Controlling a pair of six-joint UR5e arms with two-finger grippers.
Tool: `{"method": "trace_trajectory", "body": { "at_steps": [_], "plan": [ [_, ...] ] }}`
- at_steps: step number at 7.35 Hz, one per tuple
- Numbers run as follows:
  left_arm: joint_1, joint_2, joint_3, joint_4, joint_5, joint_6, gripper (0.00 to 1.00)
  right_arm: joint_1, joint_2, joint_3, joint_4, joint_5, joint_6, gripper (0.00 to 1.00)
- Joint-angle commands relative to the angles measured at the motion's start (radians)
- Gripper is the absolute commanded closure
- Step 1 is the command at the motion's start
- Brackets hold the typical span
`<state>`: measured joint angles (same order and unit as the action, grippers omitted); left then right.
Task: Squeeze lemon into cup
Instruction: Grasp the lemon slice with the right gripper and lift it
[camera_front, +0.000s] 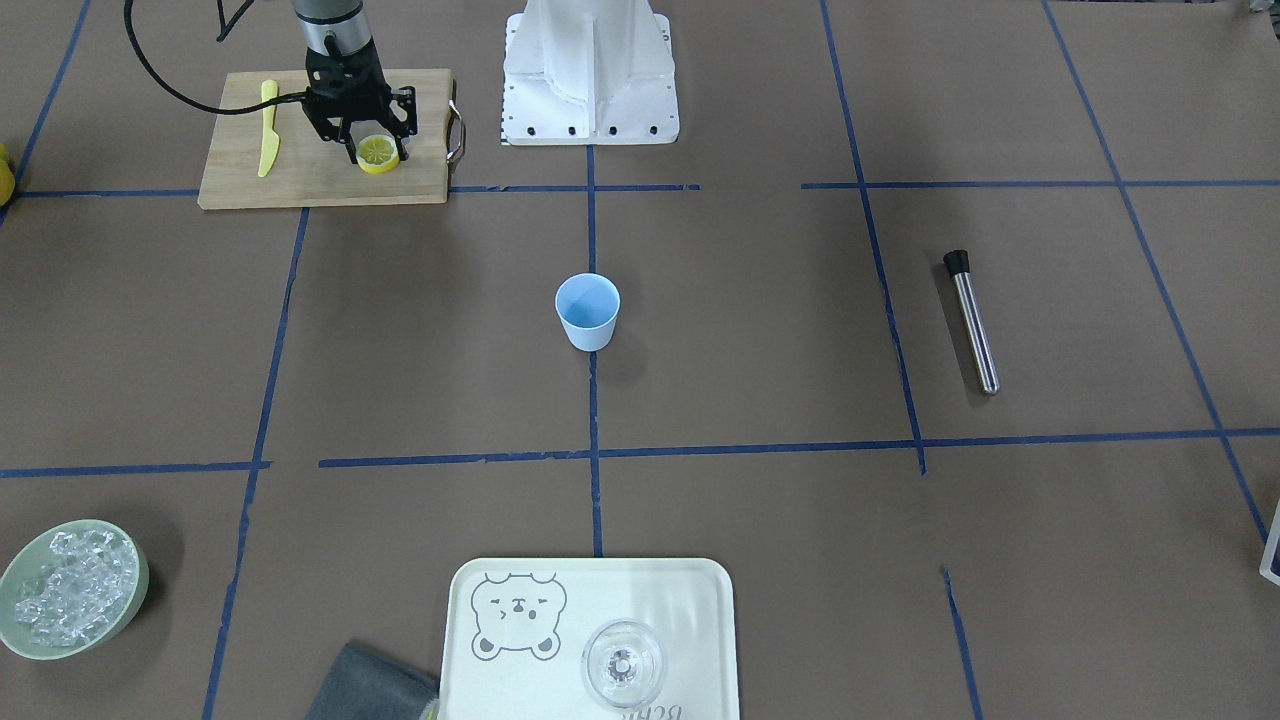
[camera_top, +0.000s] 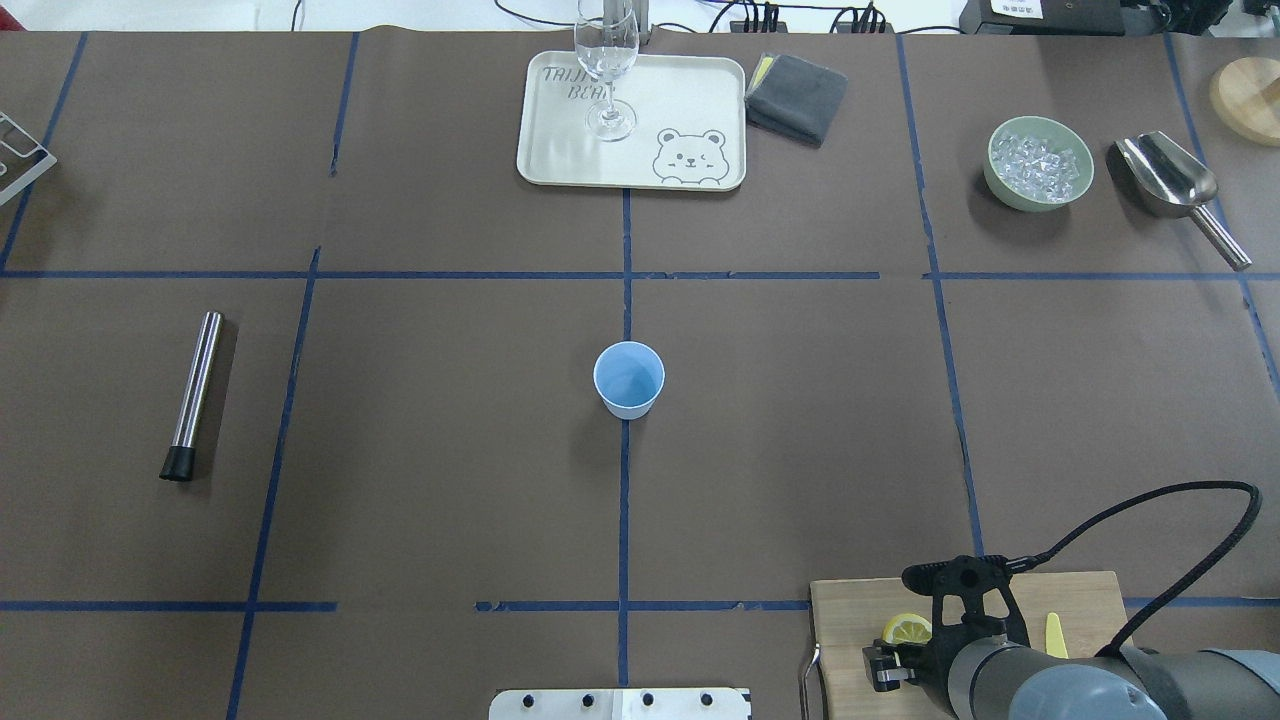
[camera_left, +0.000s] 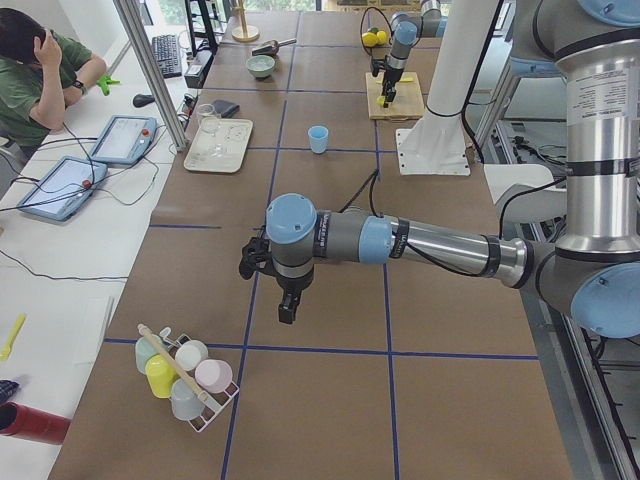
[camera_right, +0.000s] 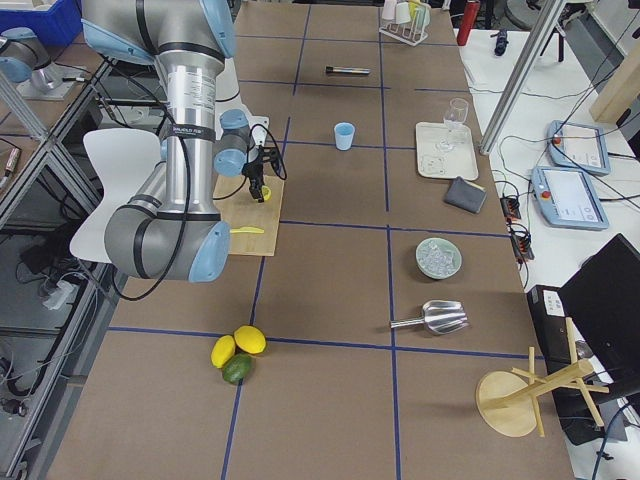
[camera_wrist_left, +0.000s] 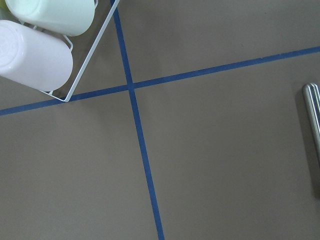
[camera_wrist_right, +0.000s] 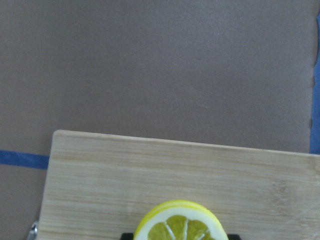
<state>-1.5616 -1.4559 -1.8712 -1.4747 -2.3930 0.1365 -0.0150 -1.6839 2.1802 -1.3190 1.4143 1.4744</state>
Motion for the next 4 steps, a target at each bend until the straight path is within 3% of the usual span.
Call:
{"method": "trace_trajectory", "body": {
  "at_steps": [1,3,4],
  "plan": [
    [0.0,0.0,0.0,-0.001,0.0,0.0,0.0,0.003,-0.002,0.004,0.0,0.0,0.0,0.65],
    [0.0,0.002,0.0,0.001,0.0,0.0,0.0,0.004,-0.002,0.022,0.0,0.0,0.001,0.83],
    [0.0,0.002,-0.002,0.001,0.0,0.0,0.0,0.004,-0.005,0.036,-0.002,0.0,0.001,0.87]
  ]
}}
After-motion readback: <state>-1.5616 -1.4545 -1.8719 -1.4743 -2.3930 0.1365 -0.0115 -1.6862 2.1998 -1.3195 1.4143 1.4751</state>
